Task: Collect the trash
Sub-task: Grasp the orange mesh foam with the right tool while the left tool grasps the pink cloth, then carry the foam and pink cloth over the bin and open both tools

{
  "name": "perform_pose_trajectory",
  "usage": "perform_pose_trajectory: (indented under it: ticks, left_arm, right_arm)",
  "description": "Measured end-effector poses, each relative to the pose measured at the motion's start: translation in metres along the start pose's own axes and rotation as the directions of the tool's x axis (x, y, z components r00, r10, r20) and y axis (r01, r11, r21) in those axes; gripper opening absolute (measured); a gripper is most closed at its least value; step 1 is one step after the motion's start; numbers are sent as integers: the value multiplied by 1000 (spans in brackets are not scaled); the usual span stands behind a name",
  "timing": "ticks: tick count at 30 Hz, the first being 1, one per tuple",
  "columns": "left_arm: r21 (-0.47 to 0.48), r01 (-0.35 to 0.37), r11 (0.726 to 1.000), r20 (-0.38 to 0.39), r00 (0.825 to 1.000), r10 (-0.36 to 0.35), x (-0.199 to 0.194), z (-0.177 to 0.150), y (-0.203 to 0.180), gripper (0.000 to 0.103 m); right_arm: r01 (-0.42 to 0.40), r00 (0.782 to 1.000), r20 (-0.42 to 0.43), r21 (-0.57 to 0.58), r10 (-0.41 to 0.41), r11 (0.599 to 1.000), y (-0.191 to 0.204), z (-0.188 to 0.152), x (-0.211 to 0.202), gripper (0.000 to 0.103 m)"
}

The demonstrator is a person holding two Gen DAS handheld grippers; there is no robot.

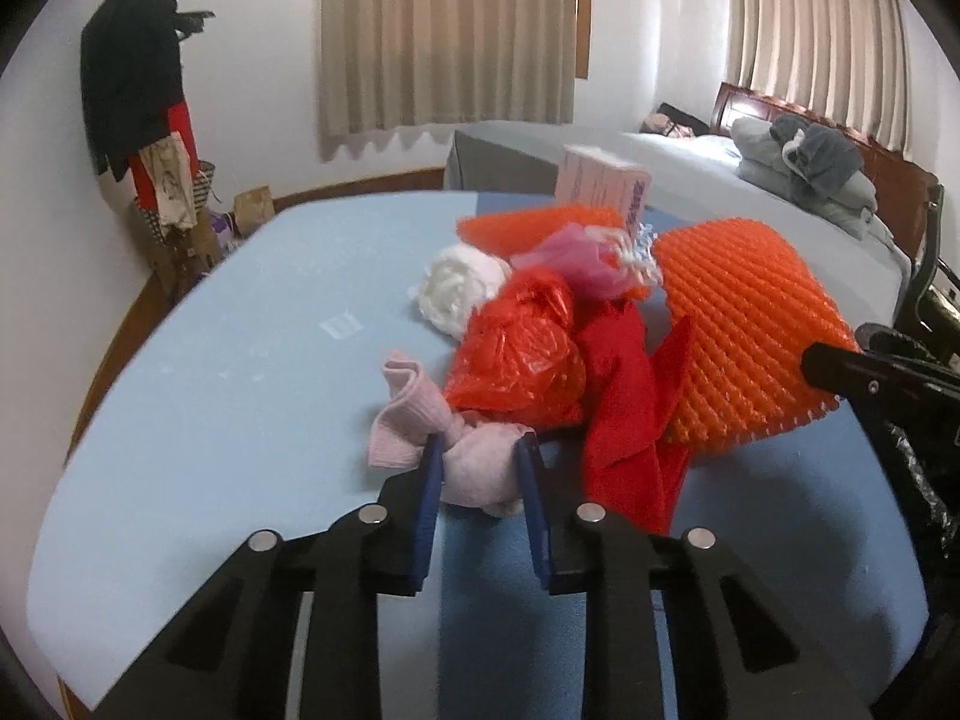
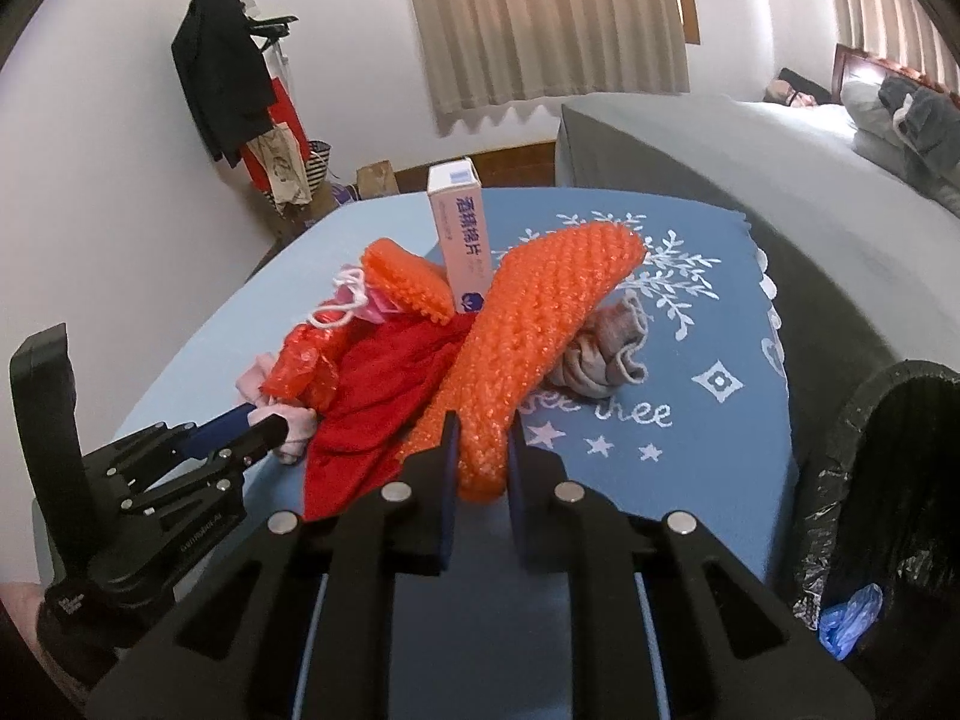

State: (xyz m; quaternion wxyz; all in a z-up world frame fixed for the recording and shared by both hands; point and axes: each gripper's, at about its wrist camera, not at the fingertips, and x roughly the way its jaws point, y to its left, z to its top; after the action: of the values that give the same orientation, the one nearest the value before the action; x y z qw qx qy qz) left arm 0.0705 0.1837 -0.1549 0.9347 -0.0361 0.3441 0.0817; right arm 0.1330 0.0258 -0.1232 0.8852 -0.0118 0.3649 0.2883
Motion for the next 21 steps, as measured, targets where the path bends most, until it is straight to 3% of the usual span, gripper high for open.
perform_pose_trajectory:
  ticks: [9,21]
  left_arm:
    - [5,-49,999,99,994,48,-37,15,3,25]
    - [28,3,1000,179,984,-8,-65,43,-19,25]
  right_arm:
    - [-18,999,46,-17,19,1000,7,7,-22,14]
    - [-4,995,99,-7,4,1000,3,13,-54,14]
